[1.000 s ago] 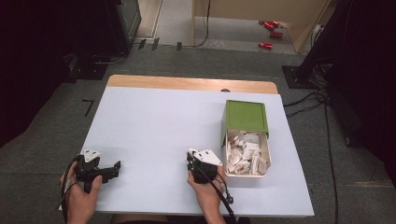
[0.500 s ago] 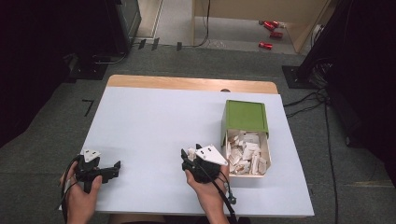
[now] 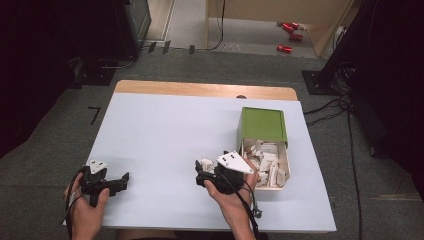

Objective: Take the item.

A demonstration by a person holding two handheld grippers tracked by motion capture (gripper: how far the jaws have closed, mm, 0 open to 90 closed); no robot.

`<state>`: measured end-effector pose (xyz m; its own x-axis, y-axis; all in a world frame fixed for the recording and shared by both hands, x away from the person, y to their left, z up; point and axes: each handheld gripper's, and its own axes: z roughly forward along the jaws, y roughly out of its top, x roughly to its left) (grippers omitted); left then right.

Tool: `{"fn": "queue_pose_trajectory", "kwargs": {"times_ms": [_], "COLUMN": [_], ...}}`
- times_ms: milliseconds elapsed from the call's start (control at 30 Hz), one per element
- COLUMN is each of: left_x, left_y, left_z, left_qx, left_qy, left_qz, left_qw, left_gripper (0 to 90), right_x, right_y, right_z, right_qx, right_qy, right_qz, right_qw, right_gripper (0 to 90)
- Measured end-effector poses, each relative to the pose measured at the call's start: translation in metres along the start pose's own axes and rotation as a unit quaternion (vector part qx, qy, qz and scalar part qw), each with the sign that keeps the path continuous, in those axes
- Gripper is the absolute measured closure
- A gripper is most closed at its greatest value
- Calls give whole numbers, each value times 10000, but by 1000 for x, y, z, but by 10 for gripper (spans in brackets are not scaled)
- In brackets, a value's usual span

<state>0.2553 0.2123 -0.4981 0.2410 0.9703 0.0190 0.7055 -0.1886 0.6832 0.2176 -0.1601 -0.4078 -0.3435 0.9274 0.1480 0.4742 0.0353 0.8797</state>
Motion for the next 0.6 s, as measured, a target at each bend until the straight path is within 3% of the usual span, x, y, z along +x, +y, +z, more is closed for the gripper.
{"fn": "queue_pose_trajectory", "kwargs": {"times_ms": [600], "left_x": [0], "left_y": [0], "left_z": [0], "left_qx": [1], "left_qy": [4], "left_qz": [-2], "left_qw": [10000], "left_gripper": [0], "right_x": [-37], "right_y": [10], "right_z": [-31], "right_qx": [-176], "right_qy": [-356], "right_qz": [103], "right_qw": [9992], "right_gripper": [136]}}
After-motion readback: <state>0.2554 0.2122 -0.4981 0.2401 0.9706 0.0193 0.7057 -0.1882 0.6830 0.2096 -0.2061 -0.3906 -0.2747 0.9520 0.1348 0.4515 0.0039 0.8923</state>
